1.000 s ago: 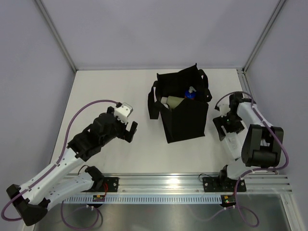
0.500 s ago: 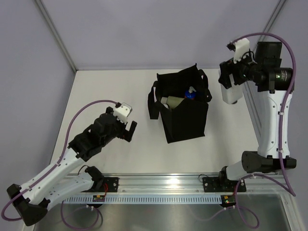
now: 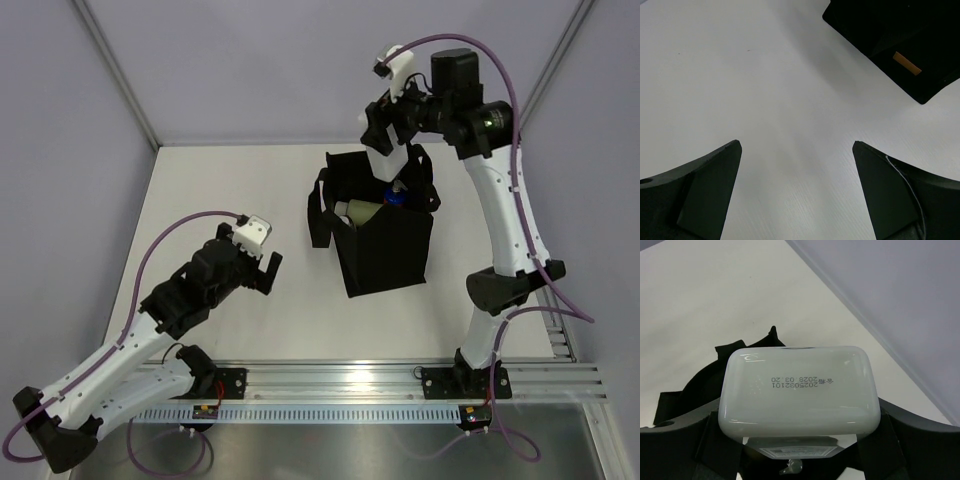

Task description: Place the personal care products into the canvas bag

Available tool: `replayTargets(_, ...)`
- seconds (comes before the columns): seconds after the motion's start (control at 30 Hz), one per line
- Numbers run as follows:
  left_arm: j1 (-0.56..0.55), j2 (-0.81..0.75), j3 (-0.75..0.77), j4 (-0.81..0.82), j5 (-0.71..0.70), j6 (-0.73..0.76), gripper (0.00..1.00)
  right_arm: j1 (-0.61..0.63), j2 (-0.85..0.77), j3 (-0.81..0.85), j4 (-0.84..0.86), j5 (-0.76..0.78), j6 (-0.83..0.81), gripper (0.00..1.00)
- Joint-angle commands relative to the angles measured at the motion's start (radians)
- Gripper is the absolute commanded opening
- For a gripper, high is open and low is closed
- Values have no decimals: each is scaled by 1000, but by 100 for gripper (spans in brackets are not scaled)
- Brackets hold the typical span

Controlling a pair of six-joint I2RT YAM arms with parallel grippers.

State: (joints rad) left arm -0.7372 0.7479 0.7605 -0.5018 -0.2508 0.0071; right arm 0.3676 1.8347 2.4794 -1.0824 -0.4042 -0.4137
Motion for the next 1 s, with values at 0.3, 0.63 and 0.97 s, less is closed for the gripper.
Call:
replayTargets(0.3,-1,-13,6,51,1,22,99,39,78,-22,-89,237,-187,0)
replayTargets(0.63,-1,-19,7,49,18,18,99,142,141,-171,-174,211,-246,17)
replayTargets(0.97,-1,-28,7,52,36,16,99,137,111,-209,-90,364,-182,87)
